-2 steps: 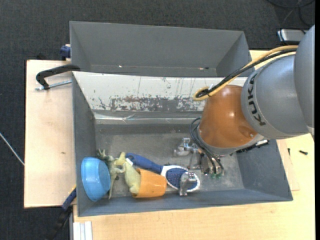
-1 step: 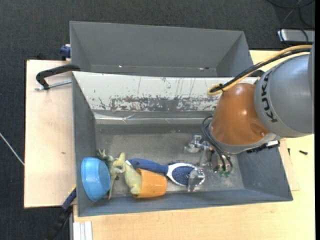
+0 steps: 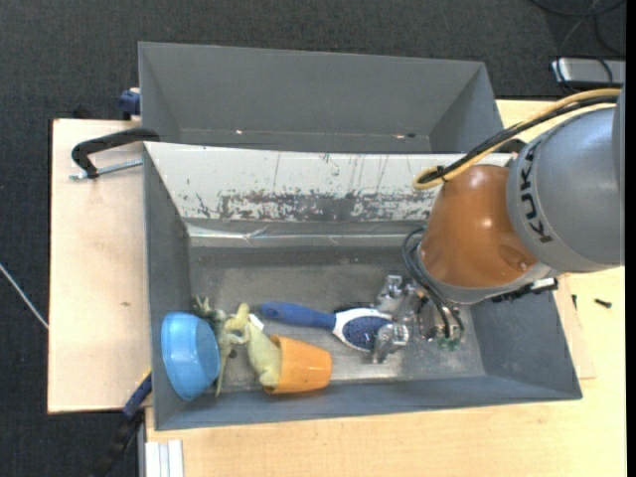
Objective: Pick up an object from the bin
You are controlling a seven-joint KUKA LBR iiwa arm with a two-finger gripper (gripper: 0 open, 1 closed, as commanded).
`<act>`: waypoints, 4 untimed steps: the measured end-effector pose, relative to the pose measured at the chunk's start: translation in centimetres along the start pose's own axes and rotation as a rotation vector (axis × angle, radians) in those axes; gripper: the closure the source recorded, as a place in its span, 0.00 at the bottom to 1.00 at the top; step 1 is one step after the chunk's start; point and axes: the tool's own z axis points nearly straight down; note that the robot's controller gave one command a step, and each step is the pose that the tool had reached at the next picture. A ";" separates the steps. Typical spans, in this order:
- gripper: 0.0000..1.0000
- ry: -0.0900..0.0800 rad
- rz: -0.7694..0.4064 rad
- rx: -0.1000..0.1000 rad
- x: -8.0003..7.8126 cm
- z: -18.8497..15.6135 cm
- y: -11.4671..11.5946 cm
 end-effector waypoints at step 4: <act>1.00 -0.005 -0.003 0.004 -0.6 -11.9 0.4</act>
Offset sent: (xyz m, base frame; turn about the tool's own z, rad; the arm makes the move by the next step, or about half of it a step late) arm 0.0000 0.0001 0.0354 0.0000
